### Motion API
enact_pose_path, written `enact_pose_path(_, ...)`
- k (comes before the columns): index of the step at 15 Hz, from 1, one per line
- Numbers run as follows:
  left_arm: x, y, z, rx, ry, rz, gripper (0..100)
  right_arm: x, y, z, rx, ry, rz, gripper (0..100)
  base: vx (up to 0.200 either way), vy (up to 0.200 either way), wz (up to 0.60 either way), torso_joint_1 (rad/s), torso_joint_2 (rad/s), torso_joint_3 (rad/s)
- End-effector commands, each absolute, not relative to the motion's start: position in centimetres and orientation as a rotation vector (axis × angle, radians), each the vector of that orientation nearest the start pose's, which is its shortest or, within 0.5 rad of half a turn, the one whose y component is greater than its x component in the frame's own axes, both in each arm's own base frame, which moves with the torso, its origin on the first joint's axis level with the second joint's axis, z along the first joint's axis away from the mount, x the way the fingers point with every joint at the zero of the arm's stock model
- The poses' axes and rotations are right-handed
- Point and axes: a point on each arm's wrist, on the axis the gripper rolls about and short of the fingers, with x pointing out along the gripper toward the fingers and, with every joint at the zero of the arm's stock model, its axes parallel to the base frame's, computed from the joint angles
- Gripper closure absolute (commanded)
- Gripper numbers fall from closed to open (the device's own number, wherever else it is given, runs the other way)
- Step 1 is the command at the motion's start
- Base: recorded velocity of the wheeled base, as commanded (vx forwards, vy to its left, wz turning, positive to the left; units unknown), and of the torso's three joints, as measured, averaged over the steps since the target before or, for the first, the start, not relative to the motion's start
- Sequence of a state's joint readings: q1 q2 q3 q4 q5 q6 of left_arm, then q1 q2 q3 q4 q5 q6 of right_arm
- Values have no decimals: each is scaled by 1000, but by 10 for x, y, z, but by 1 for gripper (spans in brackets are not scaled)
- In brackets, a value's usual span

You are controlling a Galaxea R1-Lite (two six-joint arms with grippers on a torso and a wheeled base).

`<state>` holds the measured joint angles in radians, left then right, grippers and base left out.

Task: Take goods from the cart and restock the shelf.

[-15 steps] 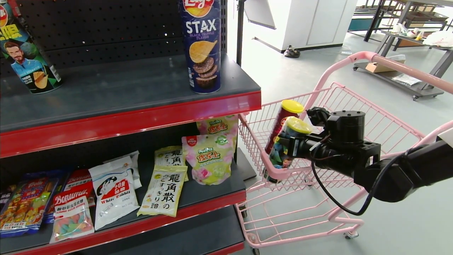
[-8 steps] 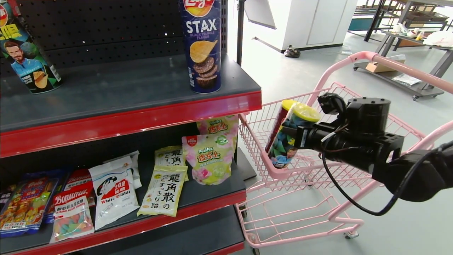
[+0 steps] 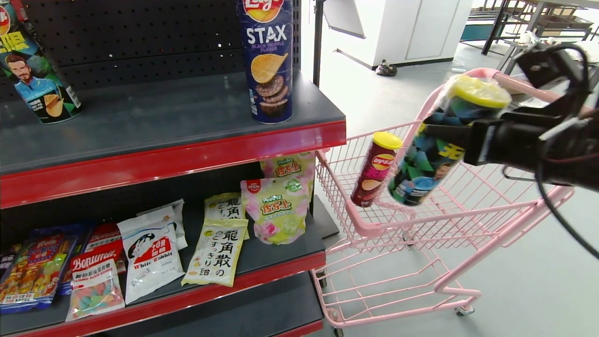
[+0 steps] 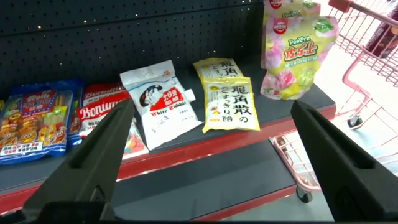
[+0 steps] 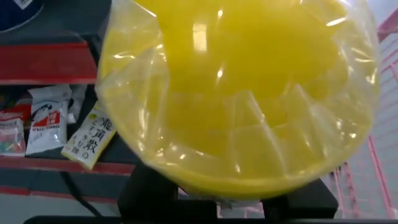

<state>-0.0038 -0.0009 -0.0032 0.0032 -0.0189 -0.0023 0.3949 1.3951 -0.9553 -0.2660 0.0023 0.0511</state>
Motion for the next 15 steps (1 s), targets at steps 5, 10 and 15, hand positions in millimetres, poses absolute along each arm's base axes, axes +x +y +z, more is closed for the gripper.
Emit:
enact_pose_path(5, -23, 0, 76, -5, 0, -25, 0, 72, 15, 252, -31, 224, 202, 100, 0, 0, 0, 0, 0, 0)
enact_pose_path(10, -23, 0, 76, -3, 0, -23, 0, 58, 10, 242, -64, 207, 170, 100, 0, 0, 0, 0, 0, 0)
enact_pose_path(15, -23, 0, 76, -3, 0, -26, 0, 58, 10, 244, -87, 198, 172, 100, 0, 0, 0, 54, -239, -182)
